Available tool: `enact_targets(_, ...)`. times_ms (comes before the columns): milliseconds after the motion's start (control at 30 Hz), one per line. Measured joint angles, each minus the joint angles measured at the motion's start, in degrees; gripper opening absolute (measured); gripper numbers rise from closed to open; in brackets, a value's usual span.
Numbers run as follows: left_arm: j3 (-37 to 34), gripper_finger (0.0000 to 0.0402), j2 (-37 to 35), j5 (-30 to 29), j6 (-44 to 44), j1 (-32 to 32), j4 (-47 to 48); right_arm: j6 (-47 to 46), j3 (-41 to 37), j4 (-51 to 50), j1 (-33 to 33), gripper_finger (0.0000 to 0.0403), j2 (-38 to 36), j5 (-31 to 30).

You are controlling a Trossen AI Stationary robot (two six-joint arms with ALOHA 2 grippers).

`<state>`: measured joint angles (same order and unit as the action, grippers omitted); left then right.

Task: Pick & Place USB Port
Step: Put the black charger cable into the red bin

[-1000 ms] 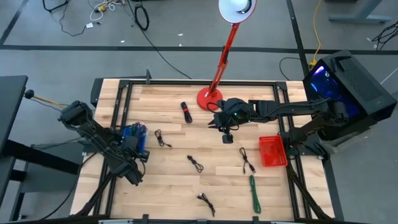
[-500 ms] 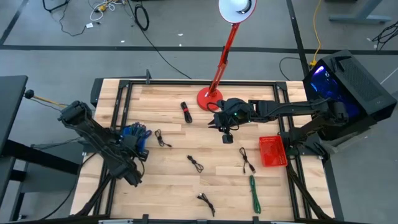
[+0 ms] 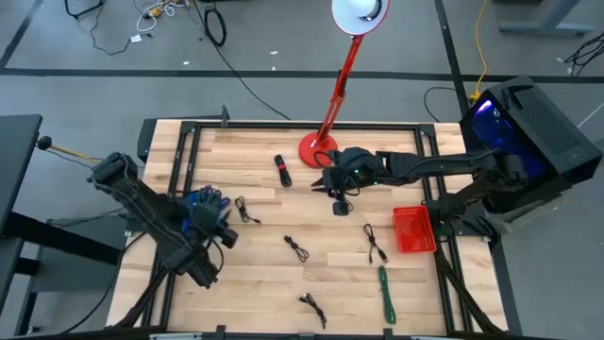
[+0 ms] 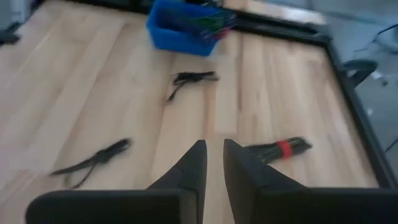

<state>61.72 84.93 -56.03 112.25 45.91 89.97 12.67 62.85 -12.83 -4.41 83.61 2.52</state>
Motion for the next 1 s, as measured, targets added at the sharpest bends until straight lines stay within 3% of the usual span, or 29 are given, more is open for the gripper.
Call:
enact_targets(100, 2.26, 0.017, 0.0, -4.94, -8.02, -1.94, 0.01, 0.22, -2.56, 8.33, -1.05, 0.0059, 1.99, -3.7)
enact_targets(233, 2.87, 0.017, -0.02, -2.08, -19.61, -6.05, -1.84, -1.99, -2.82, 9.17, -3.25, 0.0065, 5.11, -3.11)
enact_targets(467, 2.4, 0.017, 0.7, 11.23, -68.79, -15.88, -15.47, -5.49, -2.86, 13.01, -3.5, 0.0077, 7.37, 4.43)
enact_targets(667, 2.25, 0.0165, 0.68, 18.77, -100.41, -22.24, -17.36, -7.9, -2.86, 15.62, -1.52, 0.0078, 7.37, 7.08)
enact_targets(833, -0.58, 0.0152, 0.68, 24.88, -113.99, -27.5, -21.36, -8.11, -2.86, 16.32, 0.79, 0.0078, 7.34, 7.55)
enact_targets(1000, -2.83, 0.0147, 0.61, 28.45, -120.67, -31.58, -28.69, -7.75, -2.86, 18.44, 2.67, 0.0078, 7.34, 7.5)
